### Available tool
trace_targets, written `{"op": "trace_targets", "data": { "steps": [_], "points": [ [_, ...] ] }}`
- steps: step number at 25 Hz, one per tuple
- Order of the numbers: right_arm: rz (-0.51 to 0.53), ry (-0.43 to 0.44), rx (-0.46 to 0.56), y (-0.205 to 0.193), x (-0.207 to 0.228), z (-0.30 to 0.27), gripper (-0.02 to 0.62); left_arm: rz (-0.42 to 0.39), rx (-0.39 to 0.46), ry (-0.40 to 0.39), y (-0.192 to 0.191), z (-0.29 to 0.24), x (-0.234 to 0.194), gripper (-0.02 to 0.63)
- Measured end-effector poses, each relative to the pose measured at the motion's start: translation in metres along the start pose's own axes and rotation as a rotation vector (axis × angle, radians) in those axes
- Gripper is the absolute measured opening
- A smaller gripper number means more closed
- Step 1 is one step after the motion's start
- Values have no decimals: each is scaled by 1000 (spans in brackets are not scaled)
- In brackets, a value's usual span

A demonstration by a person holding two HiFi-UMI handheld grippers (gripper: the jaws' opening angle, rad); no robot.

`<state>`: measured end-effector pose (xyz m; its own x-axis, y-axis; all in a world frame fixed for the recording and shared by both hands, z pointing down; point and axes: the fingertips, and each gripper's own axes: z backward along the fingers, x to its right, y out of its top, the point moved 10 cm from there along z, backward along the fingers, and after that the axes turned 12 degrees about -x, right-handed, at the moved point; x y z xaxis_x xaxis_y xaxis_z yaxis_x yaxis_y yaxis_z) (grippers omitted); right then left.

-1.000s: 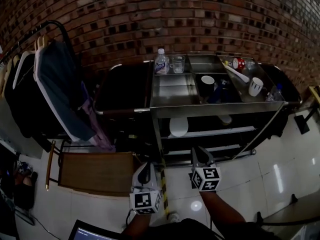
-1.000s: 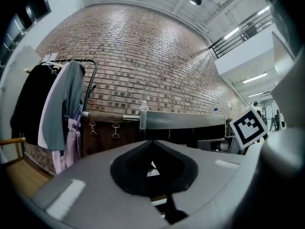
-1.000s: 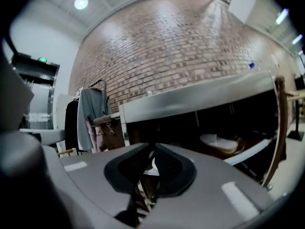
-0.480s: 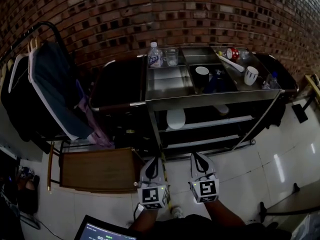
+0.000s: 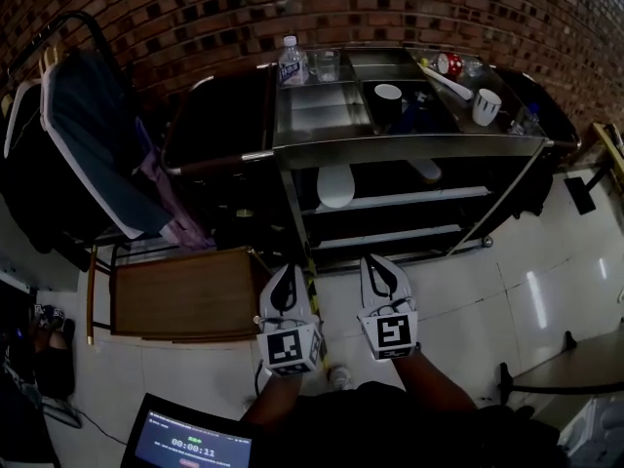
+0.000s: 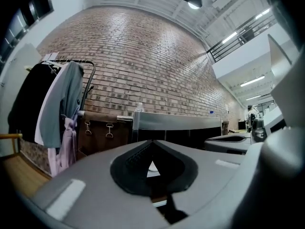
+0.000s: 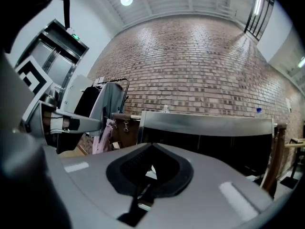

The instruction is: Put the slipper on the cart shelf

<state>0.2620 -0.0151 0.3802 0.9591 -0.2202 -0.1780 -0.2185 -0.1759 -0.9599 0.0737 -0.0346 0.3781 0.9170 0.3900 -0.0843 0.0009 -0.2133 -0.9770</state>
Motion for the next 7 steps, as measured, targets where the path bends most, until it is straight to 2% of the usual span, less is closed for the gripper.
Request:
{"op": "trace_targets", "data": {
  "steps": [7],
  "points": [
    [40,4,32,5,-2,3,2,-11,-3,8,-1,4,1,15]
  ]
}}
